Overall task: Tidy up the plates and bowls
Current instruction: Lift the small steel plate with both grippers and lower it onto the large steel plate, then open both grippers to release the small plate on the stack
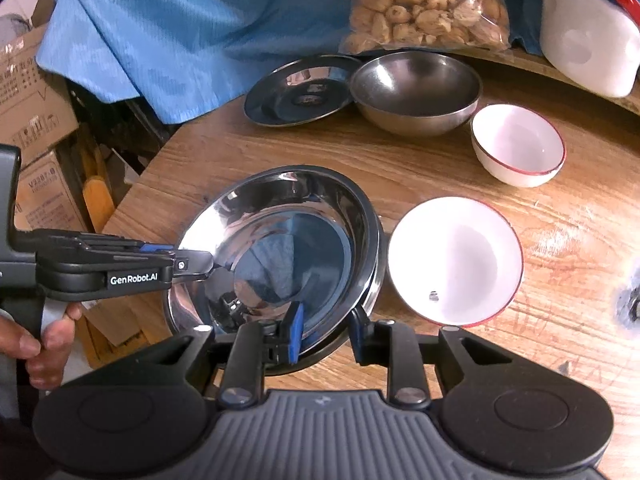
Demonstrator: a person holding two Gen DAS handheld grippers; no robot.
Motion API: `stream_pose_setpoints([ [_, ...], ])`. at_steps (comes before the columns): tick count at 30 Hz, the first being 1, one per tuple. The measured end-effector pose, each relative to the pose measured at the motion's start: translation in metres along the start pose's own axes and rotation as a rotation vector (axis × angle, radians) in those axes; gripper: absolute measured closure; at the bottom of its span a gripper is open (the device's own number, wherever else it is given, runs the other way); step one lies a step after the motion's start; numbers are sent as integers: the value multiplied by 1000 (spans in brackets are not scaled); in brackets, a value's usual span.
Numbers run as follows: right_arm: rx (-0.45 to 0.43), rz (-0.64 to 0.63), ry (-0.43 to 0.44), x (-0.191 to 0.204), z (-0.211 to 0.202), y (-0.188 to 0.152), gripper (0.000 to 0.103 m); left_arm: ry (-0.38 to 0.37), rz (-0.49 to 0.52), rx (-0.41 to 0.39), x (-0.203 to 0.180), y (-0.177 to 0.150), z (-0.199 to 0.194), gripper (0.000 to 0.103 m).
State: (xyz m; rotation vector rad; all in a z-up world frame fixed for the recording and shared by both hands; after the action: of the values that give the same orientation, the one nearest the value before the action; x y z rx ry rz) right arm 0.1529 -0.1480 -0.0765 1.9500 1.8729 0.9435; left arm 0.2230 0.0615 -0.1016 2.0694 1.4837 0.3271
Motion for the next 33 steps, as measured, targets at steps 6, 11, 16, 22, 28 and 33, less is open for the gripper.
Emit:
stream_pose_setpoints([
  [6, 17, -18, -9, 1, 2, 1, 64, 16, 1, -31, 2, 4, -5, 53],
  [11, 42, -34, -13, 1, 1, 1, 60, 31, 11, -59, 4, 12, -10, 29],
  [16, 28, -33, 12, 2, -5, 7, 45, 43, 66, -92, 3, 18, -13, 16],
  [22, -18, -34, -21, 3, -10, 17, 32, 63, 119, -142, 2, 30, -10, 1],
  [28, -59, 40, 42, 0, -10, 40, 16, 79, 130, -146, 5, 43, -3, 1],
  [33, -85, 92, 67, -3, 1, 54, 2, 89, 143, -139, 11, 49, 1, 1],
])
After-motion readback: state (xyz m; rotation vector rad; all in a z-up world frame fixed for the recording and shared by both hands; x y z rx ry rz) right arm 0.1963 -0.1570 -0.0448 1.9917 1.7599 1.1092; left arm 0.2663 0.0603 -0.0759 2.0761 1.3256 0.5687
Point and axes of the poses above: each gripper's, at about its wrist camera, not at the fingertips, and z roughly the way its jaws point, x to its left, y to its top, the point moved 3 cm from there along z, roughly the way its jaws point, and after that the axes turned 9 degrees about -x, right-handed, at the moved point
